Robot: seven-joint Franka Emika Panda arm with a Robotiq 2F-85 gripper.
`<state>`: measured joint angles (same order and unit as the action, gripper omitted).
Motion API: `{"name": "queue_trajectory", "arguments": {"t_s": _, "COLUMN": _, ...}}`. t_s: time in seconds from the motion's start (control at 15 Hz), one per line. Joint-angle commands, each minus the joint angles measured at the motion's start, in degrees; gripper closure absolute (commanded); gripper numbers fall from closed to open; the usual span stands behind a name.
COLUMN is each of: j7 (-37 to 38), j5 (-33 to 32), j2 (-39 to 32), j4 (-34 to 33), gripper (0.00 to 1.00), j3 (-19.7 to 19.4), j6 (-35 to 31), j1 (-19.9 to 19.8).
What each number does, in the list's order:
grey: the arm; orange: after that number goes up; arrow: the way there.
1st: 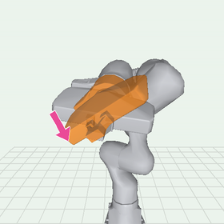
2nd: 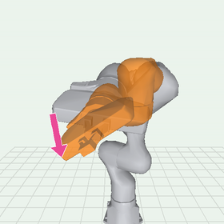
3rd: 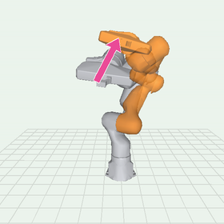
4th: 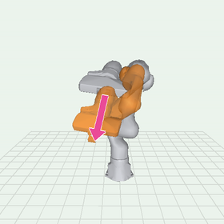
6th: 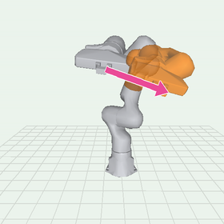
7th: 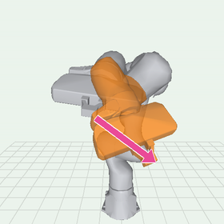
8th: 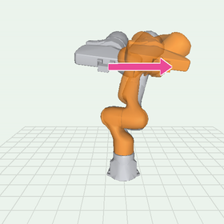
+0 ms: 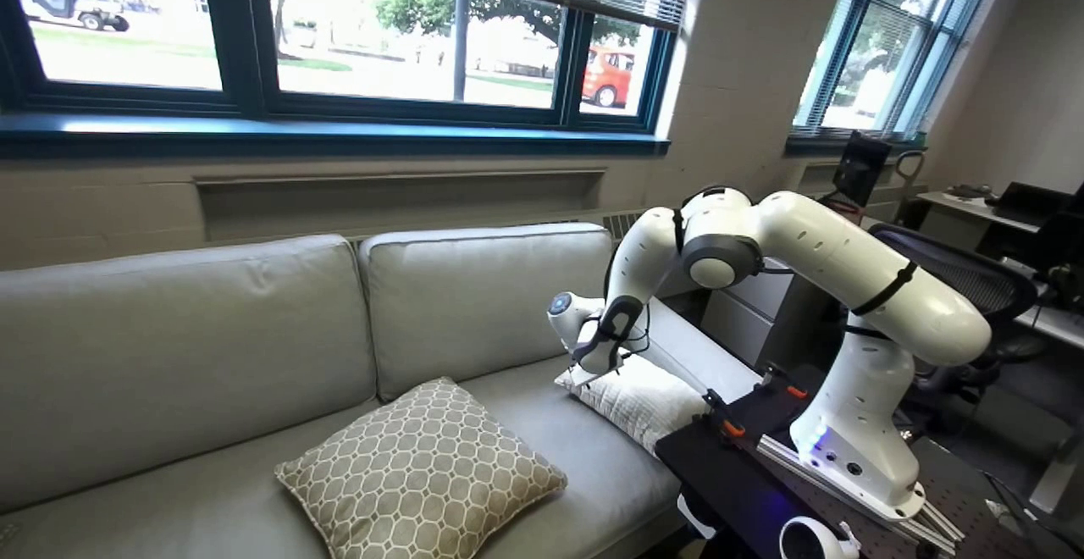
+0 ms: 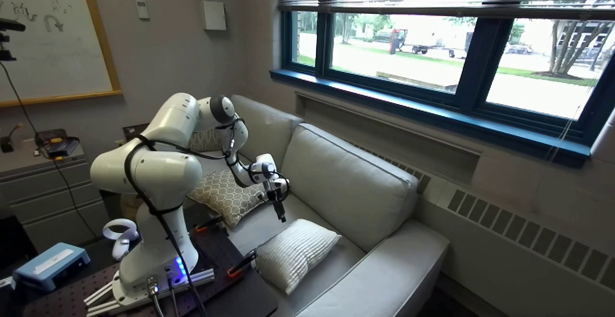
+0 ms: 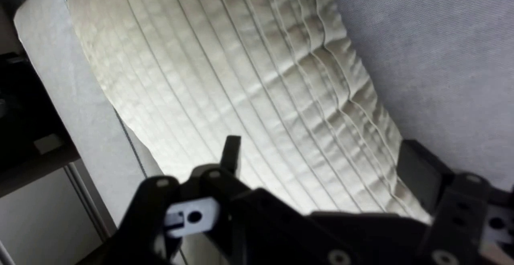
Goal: Put the pillows upright against the armrest
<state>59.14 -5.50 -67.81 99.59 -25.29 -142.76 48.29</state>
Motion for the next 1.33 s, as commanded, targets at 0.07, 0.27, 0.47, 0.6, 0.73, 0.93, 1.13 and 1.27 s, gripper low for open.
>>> {"name": "queue_trajectory", "arguments": {"t_s": 0.07, "j7": 0.4, "j5": -3.7, "j2": -5.4, "j4": -11.1, "gripper": 0.00, "j3": 4.5, "j6": 6.3, "j1": -4.3}}
{"name": "queue_trajectory", "arguments": {"t_s": 0.27, "j7": 2.0, "j5": -5.3, "j2": -10.4, "j4": -16.7, "gripper": 0.00, "j3": 5.1, "j6": 4.8, "j1": -5.4}}
{"name": "queue_trajectory", "arguments": {"t_s": 0.47, "j7": 1.8, "j5": -8.0, "j2": -17.5, "j4": -23.3, "gripper": 0.00, "j3": 4.3, "j6": 2.7, "j1": -6.1}}
{"name": "queue_trajectory", "arguments": {"t_s": 0.6, "j7": 0.7, "j5": -9.8, "j2": -22.0, "j4": -27.4, "gripper": 0.00, "j3": 3.8, "j6": 3.0, "j1": -6.9}}
{"name": "queue_trajectory", "arguments": {"t_s": 0.73, "j7": 3.7, "j5": -19.4, "j2": -17.8, "j4": -21.1, "gripper": 0.00, "j3": 5.7, "j6": 2.6, "j1": -8.7}}
{"name": "queue_trajectory", "arguments": {"t_s": 0.93, "j7": 5.4, "j5": -27.8, "j2": -18.0, "j4": -21.6, "gripper": 0.00, "j3": 5.0, "j6": 6.1, "j1": -10.5}}
{"name": "queue_trajectory", "arguments": {"t_s": 1.13, "j7": 6.6, "j5": -34.2, "j2": -17.6, "j4": -22.3, "gripper": 0.32, "j3": 3.4, "j6": 10.4, "j1": -11.0}}
{"name": "queue_trajectory", "arguments": {"t_s": 1.27, "j7": 7.8, "j5": -37.1, "j2": -17.2, "j4": -22.5, "gripper": 0.48, "j3": 1.7, "j6": 12.1, "j1": -11.1}}
